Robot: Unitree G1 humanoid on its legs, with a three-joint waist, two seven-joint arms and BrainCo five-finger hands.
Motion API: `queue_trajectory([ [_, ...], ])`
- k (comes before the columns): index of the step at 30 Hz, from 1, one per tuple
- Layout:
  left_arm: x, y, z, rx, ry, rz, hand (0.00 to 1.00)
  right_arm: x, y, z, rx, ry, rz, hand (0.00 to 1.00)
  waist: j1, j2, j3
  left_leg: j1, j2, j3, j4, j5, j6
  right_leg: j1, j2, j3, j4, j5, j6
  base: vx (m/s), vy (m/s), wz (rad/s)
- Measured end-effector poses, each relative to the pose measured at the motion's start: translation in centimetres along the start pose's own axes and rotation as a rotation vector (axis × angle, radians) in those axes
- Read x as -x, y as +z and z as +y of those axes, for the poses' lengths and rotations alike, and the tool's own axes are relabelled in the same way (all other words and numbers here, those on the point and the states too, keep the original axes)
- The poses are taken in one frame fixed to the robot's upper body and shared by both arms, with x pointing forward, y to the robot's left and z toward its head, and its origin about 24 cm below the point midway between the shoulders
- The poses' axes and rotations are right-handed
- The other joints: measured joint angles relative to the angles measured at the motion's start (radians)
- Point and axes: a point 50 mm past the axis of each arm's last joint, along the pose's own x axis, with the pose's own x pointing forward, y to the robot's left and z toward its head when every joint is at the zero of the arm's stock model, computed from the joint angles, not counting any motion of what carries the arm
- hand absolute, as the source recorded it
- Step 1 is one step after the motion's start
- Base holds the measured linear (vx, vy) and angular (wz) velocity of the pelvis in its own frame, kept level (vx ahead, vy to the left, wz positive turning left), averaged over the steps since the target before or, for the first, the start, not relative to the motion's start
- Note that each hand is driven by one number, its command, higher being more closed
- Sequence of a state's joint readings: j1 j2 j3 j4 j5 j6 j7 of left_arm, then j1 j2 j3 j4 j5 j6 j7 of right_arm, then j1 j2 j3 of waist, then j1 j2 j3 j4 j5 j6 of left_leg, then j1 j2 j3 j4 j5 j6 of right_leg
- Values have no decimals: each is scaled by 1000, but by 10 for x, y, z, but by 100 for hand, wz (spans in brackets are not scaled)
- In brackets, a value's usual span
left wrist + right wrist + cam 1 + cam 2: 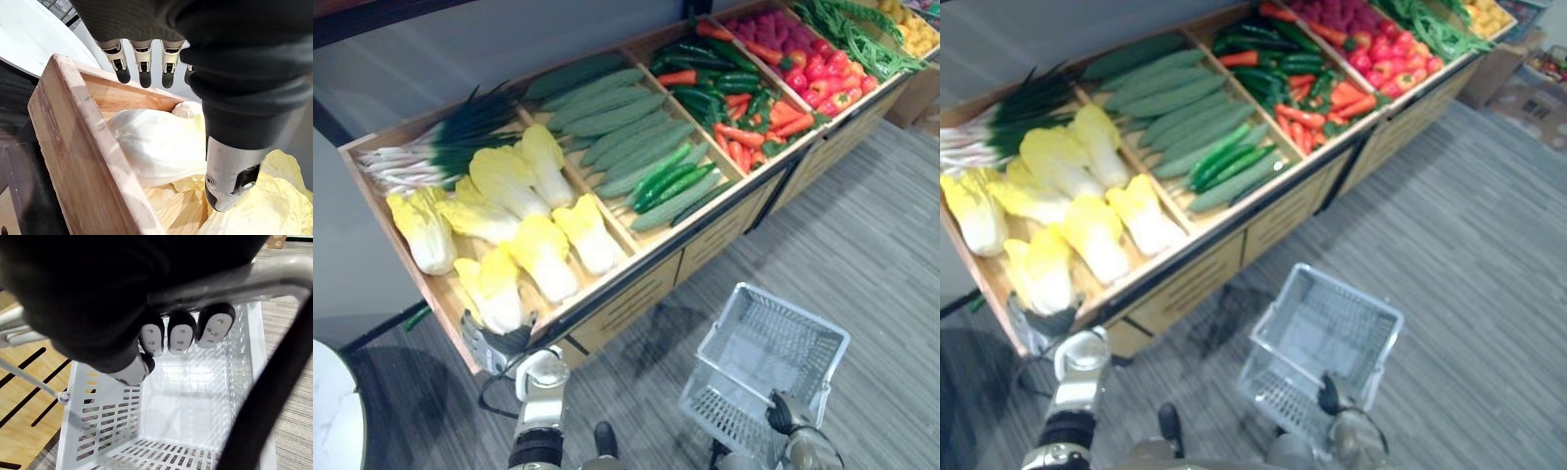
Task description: Pick vegetable in the basket
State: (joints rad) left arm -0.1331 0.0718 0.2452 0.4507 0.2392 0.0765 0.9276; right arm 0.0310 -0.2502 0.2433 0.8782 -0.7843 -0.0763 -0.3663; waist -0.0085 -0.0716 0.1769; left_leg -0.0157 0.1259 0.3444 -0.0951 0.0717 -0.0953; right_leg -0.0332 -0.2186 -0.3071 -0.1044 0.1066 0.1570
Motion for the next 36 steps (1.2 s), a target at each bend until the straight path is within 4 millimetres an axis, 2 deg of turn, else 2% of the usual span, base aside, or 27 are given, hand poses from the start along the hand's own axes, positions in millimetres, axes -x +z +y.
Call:
queue_trajectory([
  [4, -5, 9, -1, 33, 16, -3, 0, -4, 4, -5, 1, -16, -12, 100, -8, -3, 34, -2, 3, 7, 0, -1, -2, -13, 4, 12, 3, 1, -1, -11, -9, -7],
  [11, -15, 6, -1, 42, 73, 61, 0, -9, 9, -13, 2, -60, -30, 100, -15, -6, 66, -18, 8, 32, 0, -2, -3, -54, 7, 43, 20, 1, -1, 7, -9, -13],
  [21, -48, 13, 7, 48, 166, 111, 0, -11, 13, -16, 12, -76, -67, 100, -15, -23, 104, -19, 9, 62, 0, -4, -5, -103, 7, 93, 54, 0, -1, -13, -4, -12],
  [22, -51, 13, 8, 38, 171, 112, 100, -11, 14, -16, 20, -72, -74, 100, -16, -26, 105, -19, 8, 62, 0, -5, -6, -105, 7, 95, 55, 0, -1, -21, -1, -6],
  [28, -66, 14, 14, 48, 207, 151, 100, -9, 14, -14, 25, -61, -90, 100, -14, -36, 114, -19, 9, 69, 0, -6, -7, -113, 7, 104, 61, 0, -1, 0, -1, -2],
  [36, -75, 9, 19, 23, 228, 170, 100, -8, 13, -12, 37, -50, -100, 100, -16, -42, 118, -9, 8, 85, 0, -7, -8, -121, 7, 124, 74, 0, -1, 2, -3, -6],
])
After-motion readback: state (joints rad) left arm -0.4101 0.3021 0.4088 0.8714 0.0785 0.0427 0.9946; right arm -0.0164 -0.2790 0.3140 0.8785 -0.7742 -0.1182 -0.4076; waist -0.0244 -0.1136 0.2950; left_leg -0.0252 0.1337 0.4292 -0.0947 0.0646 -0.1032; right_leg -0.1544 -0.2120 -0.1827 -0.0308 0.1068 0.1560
